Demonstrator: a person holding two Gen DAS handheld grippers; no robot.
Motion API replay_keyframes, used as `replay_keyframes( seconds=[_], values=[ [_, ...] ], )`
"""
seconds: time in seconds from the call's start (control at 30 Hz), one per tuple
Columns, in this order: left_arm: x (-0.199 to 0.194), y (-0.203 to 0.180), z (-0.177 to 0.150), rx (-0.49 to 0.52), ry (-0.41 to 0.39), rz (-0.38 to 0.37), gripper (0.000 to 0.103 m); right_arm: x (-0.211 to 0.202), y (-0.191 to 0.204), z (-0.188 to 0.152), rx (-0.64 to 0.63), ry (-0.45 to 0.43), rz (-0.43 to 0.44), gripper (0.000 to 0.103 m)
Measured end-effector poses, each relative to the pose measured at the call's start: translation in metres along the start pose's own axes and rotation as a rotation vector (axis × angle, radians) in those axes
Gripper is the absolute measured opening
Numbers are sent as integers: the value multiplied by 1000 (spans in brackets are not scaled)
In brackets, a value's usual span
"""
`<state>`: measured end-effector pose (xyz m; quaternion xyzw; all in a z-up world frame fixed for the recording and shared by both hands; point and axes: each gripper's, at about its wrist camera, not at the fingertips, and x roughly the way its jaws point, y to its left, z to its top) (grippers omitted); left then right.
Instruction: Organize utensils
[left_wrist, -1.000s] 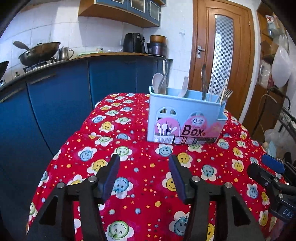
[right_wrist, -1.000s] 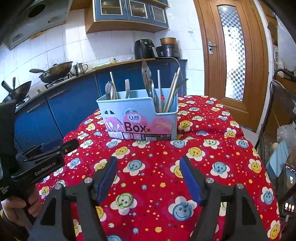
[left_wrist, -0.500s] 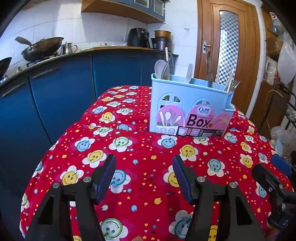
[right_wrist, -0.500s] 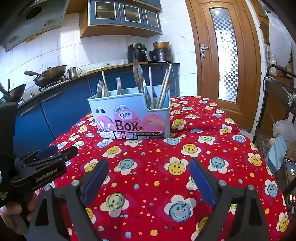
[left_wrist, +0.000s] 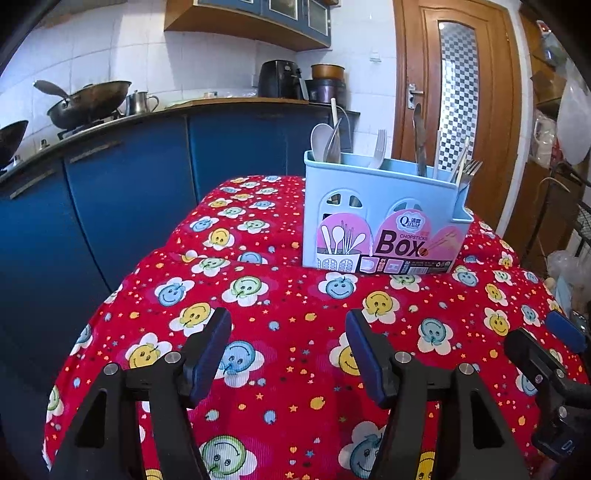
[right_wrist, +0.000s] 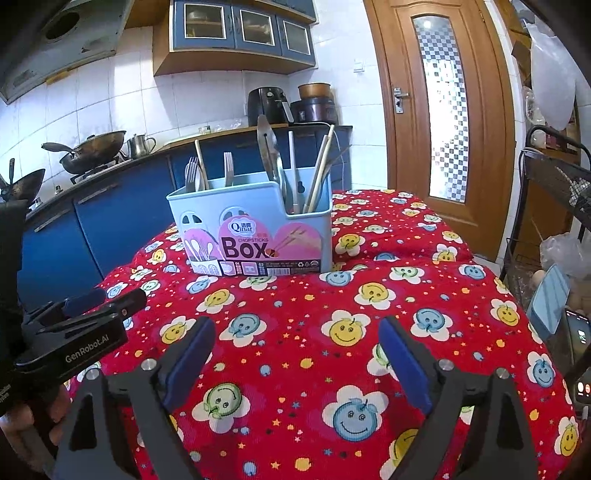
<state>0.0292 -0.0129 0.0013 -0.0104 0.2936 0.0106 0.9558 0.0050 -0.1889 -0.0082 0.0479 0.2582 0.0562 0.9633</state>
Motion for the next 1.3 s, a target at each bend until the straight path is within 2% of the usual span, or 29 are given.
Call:
replay_keyframes(
  seconds=[1.3],
  values=[
    [-3, 1, 0, -8, -21, 10, 66, -1, -4, 0, 21, 0, 4, 92]
  ],
)
